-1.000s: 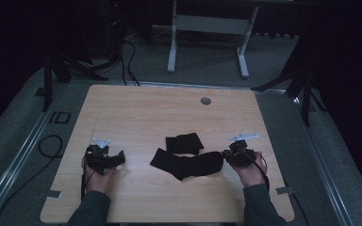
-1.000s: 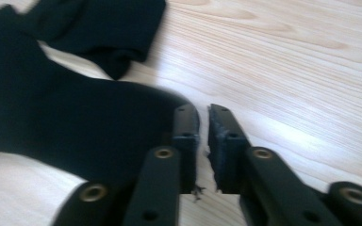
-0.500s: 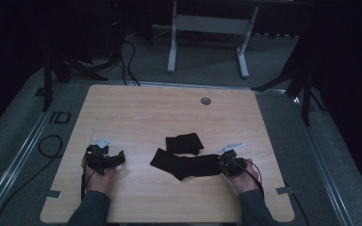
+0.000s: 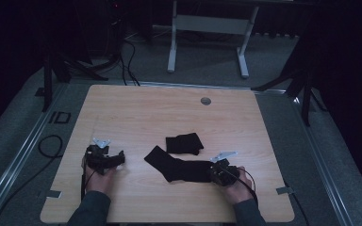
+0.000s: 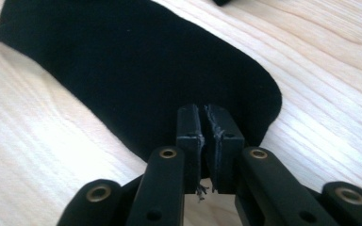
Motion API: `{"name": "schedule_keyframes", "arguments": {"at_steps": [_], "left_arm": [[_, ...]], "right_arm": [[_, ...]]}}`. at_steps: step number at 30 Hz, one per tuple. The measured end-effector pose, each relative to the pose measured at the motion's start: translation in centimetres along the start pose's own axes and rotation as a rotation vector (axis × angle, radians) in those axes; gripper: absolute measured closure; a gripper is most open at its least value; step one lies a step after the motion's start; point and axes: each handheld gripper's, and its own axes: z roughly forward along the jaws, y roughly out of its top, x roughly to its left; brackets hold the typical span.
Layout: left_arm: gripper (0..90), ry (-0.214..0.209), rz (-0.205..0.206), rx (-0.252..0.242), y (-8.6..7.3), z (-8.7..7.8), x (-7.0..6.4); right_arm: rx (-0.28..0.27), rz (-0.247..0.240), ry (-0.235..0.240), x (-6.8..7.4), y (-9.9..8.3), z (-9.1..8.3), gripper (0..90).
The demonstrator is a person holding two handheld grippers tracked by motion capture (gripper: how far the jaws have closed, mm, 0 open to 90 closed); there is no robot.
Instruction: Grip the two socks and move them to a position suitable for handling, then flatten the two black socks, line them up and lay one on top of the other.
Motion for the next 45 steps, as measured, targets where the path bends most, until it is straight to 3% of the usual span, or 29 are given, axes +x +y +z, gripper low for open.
{"name": "schedule_keyframes", "arguments": {"at_steps": [6, 12, 13, 20, 45], "left_arm": [[12.3, -0.001, 0.000, 0.000, 0.0, 0.0, 0.0], [12.3, -0.001, 0.000, 0.000, 0.0, 0.0, 0.0], [12.3, 0.000, 0.000, 0.000, 0.0, 0.0, 0.0], [12.3, -0.002, -0.001, -0.001, 0.1, 0.1, 0.0], [12.3, -0.002, -0.003, -0.004, 0.1, 0.1, 0.0]], "right_arm": [[-0.050, -0.019, -0.006, 0.4, 1.3, -0.5, 77.3], [-0.109, -0.054, -0.007, 0.6, 3.6, -1.2, 73.6], [-0.129, -0.066, -0.004, 0.6, 4.9, -1.3, 72.8], [-0.156, -0.099, -0.007, 1.4, 7.5, -1.1, 72.3], [-0.104, -0.180, 0.010, 3.4, 11.8, 2.9, 76.5]]}}
